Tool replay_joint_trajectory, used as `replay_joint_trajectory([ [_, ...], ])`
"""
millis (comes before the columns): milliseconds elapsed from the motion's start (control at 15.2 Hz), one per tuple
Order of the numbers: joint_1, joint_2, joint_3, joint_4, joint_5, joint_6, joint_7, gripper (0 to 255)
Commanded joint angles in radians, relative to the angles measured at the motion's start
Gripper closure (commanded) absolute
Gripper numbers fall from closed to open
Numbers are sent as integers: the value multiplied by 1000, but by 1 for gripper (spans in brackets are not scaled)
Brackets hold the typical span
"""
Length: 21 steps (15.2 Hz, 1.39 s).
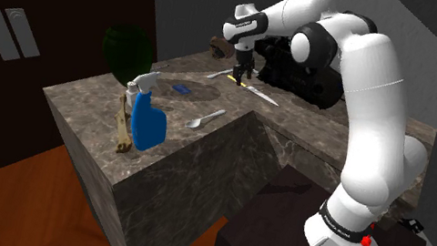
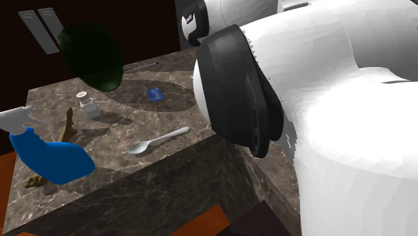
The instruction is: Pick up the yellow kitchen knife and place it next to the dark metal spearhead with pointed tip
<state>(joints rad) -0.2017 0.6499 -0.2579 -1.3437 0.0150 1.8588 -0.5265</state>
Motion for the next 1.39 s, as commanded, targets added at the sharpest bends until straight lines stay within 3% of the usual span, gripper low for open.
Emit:
replay_joint_trajectory([
  [0,-1,2,0,-19,0,21,-1,0],
  [462,-1,2,0,-18,0,21,-1,0],
  [528,-1,2,0,-18,0,21,-1,255],
  [1320,0,-11,-2,2,-2,-11,-3,255],
])
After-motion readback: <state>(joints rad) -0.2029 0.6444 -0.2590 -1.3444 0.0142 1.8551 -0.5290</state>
